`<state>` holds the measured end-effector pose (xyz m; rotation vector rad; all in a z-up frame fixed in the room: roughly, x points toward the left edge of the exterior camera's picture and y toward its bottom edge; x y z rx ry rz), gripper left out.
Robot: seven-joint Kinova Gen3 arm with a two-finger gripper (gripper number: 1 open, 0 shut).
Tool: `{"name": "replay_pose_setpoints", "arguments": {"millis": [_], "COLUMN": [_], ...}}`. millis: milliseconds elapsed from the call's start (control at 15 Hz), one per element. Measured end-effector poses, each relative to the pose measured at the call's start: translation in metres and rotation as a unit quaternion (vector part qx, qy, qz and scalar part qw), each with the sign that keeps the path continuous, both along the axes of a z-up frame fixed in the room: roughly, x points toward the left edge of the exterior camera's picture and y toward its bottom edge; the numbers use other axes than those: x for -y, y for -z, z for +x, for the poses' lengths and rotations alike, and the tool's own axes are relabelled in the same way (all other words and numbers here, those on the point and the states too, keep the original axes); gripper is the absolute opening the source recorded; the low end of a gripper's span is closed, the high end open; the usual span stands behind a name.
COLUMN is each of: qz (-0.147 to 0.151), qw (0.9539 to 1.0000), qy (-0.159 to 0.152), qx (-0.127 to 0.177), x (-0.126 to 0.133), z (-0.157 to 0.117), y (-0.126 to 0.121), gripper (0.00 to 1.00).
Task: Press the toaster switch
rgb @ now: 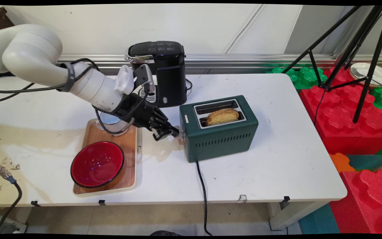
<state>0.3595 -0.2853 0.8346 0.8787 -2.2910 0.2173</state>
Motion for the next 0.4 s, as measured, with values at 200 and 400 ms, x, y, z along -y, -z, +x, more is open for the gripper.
{"name": "replay_pose_setpoints", "arguments": {"millis": [200,400], "qz": [0.000,0.000], "qw": [1.0000,1.0000], "qy": [0.001,0.001], "qx": [0.003,0.007], "x": [-0.0012,-0.0051], "z": [0.0017,0.0041], "y": [0.0010,0.0009], "gripper": [0.00,0.00]}}
